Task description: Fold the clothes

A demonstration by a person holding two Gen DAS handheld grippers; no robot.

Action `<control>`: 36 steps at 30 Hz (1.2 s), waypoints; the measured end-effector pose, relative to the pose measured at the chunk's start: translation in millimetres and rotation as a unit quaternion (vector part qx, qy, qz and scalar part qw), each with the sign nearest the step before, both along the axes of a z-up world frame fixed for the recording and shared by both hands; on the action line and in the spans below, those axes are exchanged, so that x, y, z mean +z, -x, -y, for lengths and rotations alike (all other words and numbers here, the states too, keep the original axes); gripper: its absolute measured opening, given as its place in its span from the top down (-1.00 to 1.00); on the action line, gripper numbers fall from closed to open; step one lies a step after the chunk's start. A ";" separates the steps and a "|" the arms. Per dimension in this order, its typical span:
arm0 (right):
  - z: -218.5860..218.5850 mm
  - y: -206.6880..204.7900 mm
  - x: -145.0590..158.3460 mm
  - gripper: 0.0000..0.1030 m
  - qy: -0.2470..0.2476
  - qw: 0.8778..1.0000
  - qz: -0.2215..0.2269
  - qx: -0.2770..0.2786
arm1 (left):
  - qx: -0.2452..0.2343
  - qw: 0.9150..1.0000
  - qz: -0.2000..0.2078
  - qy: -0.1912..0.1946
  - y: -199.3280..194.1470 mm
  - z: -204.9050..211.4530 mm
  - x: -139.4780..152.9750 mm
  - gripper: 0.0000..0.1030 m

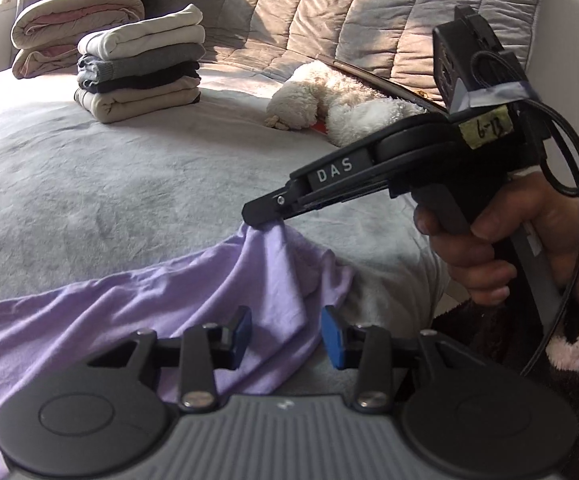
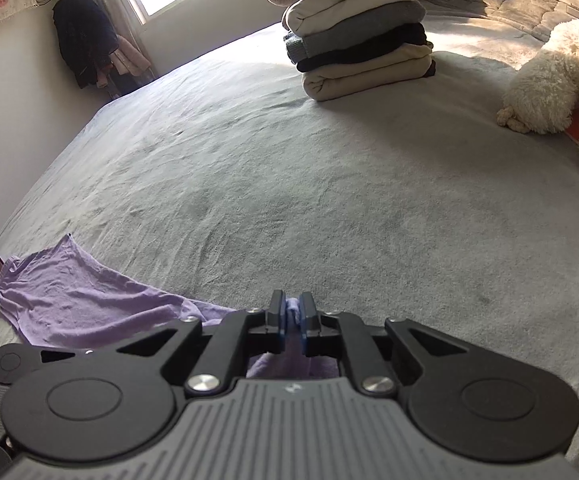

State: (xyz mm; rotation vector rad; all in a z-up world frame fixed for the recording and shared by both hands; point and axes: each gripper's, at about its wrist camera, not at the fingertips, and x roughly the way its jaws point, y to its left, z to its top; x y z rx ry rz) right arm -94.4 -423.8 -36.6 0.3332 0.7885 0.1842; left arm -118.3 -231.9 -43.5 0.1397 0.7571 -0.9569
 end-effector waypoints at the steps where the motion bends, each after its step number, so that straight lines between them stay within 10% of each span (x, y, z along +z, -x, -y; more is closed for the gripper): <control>1: 0.9 0.5 1.6 0.65 0.001 1.000 0.001 -0.003 | 0.010 1.000 -0.002 -0.001 -2.1 0.2 -1.9 0.39; 11: -4.5 53.5 10.6 0.46 0.065 0.997 -0.038 -0.002 | 0.071 0.994 -0.060 0.050 -18.9 -17.2 -13.0 0.60; 14: -11.8 58.6 1.2 0.46 0.067 0.996 -0.052 0.013 | 0.074 0.992 -0.084 0.058 -21.5 -17.6 -14.6 0.93; 16: -16.3 58.6 -2.4 0.95 0.080 0.995 -0.060 0.016 | 0.072 0.989 -0.107 0.072 -23.4 -20.0 -14.4 0.96; 22: -21.2 65.7 9.1 0.94 0.143 0.987 -0.075 0.010 | 0.078 0.975 -0.168 0.120 -29.6 -29.4 -14.3 0.97; 30: -0.9 73.9 13.5 0.67 0.014 0.999 -0.043 -0.027 | 0.097 0.954 -0.233 0.160 -36.9 -32.9 -20.7 0.97; 36: -18.2 56.8 0.8 0.66 0.006 0.999 -0.044 -0.012 | 0.105 0.954 -0.233 0.158 -37.9 -33.9 -18.6 0.97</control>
